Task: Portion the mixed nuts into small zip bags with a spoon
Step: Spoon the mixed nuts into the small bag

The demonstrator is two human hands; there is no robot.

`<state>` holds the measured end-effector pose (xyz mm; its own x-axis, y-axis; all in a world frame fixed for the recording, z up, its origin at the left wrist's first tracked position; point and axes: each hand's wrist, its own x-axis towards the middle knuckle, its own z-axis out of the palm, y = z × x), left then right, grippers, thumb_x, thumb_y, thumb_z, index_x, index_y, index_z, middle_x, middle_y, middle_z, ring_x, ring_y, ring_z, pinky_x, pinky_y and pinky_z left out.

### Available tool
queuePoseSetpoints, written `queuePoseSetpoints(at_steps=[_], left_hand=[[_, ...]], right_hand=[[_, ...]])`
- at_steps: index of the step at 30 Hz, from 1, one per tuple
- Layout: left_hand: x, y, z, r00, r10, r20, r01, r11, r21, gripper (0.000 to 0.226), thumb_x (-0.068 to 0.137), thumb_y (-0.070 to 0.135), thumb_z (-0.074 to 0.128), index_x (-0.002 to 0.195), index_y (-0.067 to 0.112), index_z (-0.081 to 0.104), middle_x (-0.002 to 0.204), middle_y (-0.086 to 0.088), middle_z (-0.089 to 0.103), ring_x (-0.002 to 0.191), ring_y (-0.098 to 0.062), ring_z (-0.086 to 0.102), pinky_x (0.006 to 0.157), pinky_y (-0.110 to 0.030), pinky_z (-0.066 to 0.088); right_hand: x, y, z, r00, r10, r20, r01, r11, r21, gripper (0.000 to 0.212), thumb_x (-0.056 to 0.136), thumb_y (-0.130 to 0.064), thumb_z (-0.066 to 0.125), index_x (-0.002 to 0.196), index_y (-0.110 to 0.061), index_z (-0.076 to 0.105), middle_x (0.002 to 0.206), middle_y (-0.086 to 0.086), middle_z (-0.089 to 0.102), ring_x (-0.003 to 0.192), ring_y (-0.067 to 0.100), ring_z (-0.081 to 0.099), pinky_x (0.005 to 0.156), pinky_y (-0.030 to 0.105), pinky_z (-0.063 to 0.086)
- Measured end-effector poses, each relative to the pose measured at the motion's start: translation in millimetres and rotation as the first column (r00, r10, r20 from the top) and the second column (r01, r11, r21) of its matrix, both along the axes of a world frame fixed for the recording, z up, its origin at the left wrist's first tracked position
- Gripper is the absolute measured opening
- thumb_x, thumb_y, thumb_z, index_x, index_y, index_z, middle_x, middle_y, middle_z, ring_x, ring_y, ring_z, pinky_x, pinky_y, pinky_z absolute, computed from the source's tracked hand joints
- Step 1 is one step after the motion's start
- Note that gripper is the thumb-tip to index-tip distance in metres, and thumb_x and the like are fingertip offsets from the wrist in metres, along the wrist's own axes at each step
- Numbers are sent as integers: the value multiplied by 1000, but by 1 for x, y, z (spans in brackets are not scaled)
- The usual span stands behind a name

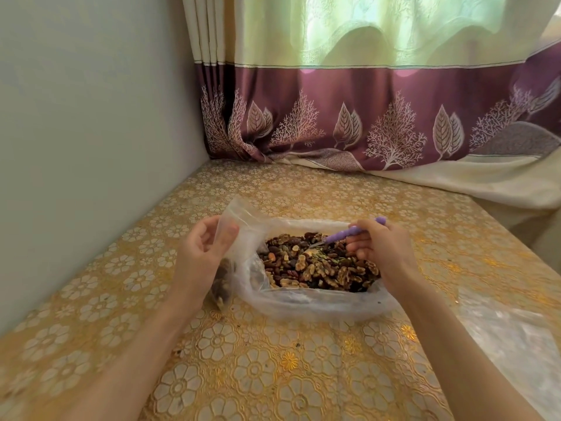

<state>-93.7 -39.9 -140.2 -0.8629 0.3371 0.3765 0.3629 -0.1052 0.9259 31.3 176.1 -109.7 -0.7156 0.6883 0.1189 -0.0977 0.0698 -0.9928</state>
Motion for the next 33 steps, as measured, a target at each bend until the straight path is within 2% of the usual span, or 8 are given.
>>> queuePoseSetpoints(at_steps=[4,12,16,20,24,28,31,33], left_hand=[[2,-1,-1,1000,22,0,-22,1000,20,39,70,55,63,100,30,61,96,14,70,88,-5,66,69,-15,51],[4,-2,-3,1000,11,-11,-11,1000,12,40,70,55,63,104,34,58,104,9,68,94,-5,65,72,-18,52],[4,-1,-5,1000,28,-12,-28,1000,-5,36,72,55,64,102,37,58,101,12,68,92,-3,64,69,-12,49],[4,0,-5,999,32,-13,-32,999,-43,42,72,62,64,104,37,56,106,12,65,96,-2,62,74,-17,47],[6,0,-4,999,43,-27,-45,997,-62,38,70,59,62,102,38,56,103,15,65,92,4,61,68,-9,47],[7,0,-4,999,33,-11,-33,997,-66,45,69,65,62,104,39,55,106,11,65,97,-4,62,76,-19,47],[7,0,-3,999,16,32,-15,1000,-28,53,65,66,65,106,35,56,107,9,66,99,-7,62,80,-25,48],[6,0,-2,998,14,60,-15,1000,12,54,64,62,66,107,31,57,104,9,68,95,-8,64,77,-22,49]], right_hand=[[3,1,0,996,-77,-35,78,997,20,39,87,-2,48,52,-10,65,62,8,71,51,13,53,39,16,39],[6,-1,10,978,-125,-167,120,992,-39,25,88,-2,45,67,-3,58,54,3,67,45,10,48,38,17,33],[7,-8,21,961,-101,-257,91,995,-49,25,91,-5,47,69,-1,59,57,4,68,48,11,50,40,18,36],[9,-21,33,943,-43,-329,39,999,-18,29,94,-8,47,69,-4,60,60,4,70,50,11,52,42,17,40],[9,-39,38,937,62,-344,-53,998,34,29,97,-9,46,72,-3,61,64,5,71,51,11,54,44,17,43],[6,-58,35,921,216,-323,-186,975,123,30,97,-10,48,73,-5,65,75,10,74,58,14,57,50,19,48],[4,-64,34,898,310,-311,-261,947,189,22,96,-6,47,83,-5,65,79,7,75,61,14,60,53,19,50],[4,-63,32,894,341,-291,-277,931,239,18,96,-3,46,90,-6,64,77,0,74,64,13,62,56,20,51]])
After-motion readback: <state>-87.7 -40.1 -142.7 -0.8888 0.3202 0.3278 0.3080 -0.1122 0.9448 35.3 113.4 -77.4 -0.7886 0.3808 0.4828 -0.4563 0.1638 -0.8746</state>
